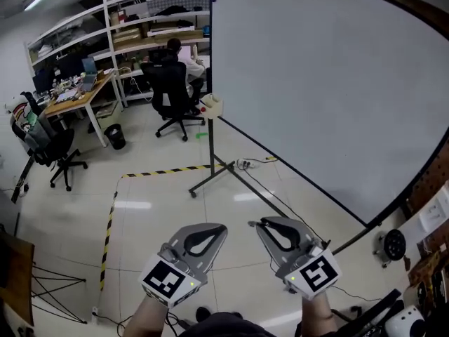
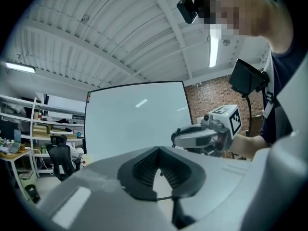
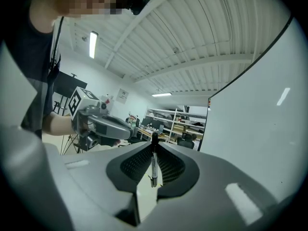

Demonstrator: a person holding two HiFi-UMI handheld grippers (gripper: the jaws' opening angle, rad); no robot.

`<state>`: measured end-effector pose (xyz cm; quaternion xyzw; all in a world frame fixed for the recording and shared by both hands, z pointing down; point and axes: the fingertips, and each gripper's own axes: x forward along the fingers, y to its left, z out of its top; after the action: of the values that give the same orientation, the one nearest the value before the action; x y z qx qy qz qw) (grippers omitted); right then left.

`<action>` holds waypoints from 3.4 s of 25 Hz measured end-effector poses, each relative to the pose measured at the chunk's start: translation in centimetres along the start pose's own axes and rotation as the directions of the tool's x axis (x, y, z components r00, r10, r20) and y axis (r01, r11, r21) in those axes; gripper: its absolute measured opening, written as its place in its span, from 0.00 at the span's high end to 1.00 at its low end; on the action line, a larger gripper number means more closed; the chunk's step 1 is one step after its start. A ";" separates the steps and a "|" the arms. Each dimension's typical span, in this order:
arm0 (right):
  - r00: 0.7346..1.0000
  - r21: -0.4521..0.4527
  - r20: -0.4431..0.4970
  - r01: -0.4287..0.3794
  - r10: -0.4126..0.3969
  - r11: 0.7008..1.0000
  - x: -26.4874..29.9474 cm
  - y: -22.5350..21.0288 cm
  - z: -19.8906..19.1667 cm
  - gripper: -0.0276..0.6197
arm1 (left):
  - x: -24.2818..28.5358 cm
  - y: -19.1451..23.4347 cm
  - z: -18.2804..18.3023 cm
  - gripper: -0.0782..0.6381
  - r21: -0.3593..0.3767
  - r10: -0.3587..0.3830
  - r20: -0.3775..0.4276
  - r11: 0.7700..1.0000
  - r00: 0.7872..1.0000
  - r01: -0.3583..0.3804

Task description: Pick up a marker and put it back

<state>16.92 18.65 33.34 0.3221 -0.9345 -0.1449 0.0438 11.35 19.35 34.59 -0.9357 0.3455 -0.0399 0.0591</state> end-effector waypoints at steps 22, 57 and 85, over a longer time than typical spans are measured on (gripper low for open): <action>0.998 0.055 -0.042 0.042 -0.040 0.998 -5.2 -0.3 -1.7 0.90 | -0.3 -3.2 0.4 0.88 0.063 0.023 -0.032 0.998 0.999 -0.021; 1.000 -0.019 0.018 -0.012 0.012 1.000 1.9 -4.2 0.1 0.90 | -0.5 6.7 1.9 0.88 0.091 0.164 0.059 0.981 0.985 -0.169; 0.999 -0.082 -0.026 -0.027 0.025 0.996 28.1 -9.2 -1.4 0.90 | 0.2 33.0 -3.0 0.88 0.007 0.165 0.060 0.986 0.984 -0.166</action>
<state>0.45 -5.90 31.57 0.3097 -0.9313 -0.1785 0.0704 -10.08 -5.93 33.05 -0.9042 0.4199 -0.0090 0.0781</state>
